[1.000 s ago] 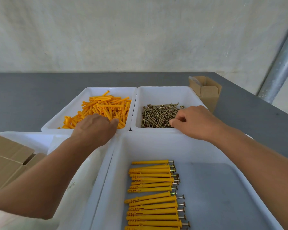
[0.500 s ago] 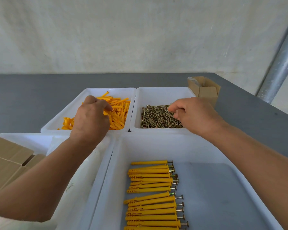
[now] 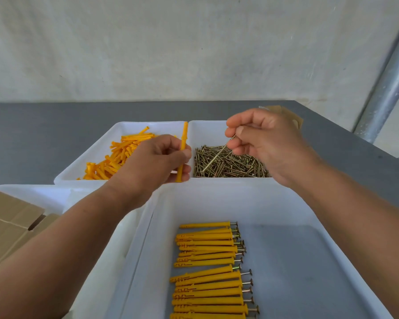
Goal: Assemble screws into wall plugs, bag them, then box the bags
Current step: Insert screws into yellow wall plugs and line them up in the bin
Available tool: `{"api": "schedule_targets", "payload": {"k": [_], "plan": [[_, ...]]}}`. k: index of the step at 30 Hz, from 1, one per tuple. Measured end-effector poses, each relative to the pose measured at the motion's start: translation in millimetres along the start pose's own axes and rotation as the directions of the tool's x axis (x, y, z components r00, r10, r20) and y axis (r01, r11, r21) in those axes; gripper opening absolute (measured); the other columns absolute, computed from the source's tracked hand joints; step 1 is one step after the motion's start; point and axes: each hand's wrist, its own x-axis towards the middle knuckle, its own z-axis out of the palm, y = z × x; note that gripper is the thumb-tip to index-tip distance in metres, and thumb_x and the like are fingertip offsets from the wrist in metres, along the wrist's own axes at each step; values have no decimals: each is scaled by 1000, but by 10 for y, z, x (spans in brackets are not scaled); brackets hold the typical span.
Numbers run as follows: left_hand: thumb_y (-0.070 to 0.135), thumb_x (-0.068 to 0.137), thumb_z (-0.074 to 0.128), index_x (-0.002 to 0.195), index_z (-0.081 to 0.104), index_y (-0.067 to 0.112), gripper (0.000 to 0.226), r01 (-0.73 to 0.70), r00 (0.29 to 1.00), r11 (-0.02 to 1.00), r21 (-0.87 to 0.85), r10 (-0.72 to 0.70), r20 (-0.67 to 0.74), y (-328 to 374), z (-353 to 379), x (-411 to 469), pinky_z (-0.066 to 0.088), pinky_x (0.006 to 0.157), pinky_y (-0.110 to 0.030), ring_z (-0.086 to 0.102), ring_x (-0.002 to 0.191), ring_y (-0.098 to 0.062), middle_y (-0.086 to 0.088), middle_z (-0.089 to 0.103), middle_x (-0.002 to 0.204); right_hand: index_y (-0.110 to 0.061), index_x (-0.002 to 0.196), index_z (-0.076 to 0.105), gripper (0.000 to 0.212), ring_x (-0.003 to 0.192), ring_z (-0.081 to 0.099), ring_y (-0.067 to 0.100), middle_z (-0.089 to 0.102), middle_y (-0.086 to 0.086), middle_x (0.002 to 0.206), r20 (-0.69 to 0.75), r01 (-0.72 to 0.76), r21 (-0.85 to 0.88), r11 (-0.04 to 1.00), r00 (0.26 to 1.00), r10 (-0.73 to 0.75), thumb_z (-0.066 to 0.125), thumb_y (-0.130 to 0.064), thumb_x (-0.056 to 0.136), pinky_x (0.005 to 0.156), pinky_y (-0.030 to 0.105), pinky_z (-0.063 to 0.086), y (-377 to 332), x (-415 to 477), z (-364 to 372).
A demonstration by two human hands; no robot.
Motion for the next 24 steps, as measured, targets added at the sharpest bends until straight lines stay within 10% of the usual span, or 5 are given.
{"api": "schedule_targets", "payload": {"k": [8,12,16,19,24], "plan": [[18,82,65,93,66,10,14,207,937,971,-121,-161,310,-9,72,-84,56,61,-25,70,71,-16,-9,73,88,-10,93,66,25,61,66,9,71,0,75,21,-65,135,989,998,63,49,8,95,59,20,55,-25,-27,-11],[15,76,66,90,67,9,15,259,923,952,-166,-194,332,6,80,-84,55,56,-23,67,63,-14,-9,71,81,-25,89,70,27,65,69,10,72,2,85,-33,-13,-174,985,999,7,54,-4,96,63,25,58,20,-46,-7],[5,90,59,91,66,6,8,312,923,925,-215,-242,298,7,73,-66,55,54,-22,66,60,-12,-9,71,78,-36,91,72,25,93,61,6,66,-15,100,117,252,-684,685,964,-238,59,-15,93,79,13,42,7,-95,58],[4,90,59,91,66,4,8,342,919,905,-254,-265,291,14,64,-64,55,53,-23,66,59,-13,-10,70,78,-33,104,73,23,111,48,13,64,-15,112,331,399,-787,470,917,-223,57,-19,95,90,29,41,24,-137,124],[8,81,64,87,69,4,9,370,905,893,-258,-284,315,18,80,-80,56,55,-24,69,63,-15,-13,71,81,-31,104,71,16,100,41,8,59,-18,92,402,451,-768,456,892,-205,60,-24,95,82,36,45,42,-176,160]]}}
